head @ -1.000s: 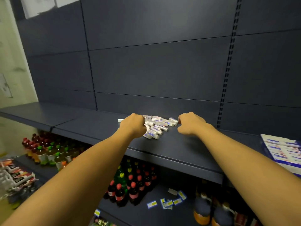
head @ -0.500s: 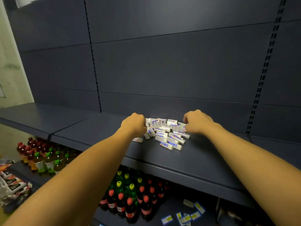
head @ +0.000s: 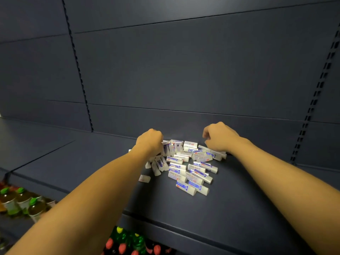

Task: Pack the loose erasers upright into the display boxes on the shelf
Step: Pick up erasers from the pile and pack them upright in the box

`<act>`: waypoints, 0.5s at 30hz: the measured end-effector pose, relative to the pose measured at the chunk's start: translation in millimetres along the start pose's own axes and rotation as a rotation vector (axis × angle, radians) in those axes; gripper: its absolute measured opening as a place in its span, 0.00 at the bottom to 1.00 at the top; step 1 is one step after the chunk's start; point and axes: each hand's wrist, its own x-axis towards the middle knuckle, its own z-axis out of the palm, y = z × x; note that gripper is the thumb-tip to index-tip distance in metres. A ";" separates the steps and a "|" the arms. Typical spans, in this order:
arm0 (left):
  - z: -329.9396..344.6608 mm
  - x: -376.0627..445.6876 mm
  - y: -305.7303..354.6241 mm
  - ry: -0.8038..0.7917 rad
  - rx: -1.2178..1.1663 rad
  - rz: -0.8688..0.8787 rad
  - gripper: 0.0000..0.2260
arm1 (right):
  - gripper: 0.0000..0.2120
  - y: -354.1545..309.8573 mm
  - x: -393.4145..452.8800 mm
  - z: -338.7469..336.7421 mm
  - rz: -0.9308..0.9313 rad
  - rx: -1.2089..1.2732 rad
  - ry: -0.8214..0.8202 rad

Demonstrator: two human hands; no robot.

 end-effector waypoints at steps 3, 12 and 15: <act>9.5 19.9 -3.3 0.002 -0.017 0.020 0.03 | 0.12 2.7 11.2 0.0 0.007 -0.016 0.003; 18.9 41.6 -13.6 -0.067 -0.068 0.131 0.07 | 0.08 -10.1 33.3 13.2 0.065 -0.014 -0.018; 18.6 43.3 -16.7 -0.070 -0.087 0.150 0.07 | 0.08 -24.2 40.2 24.9 0.074 -0.020 -0.016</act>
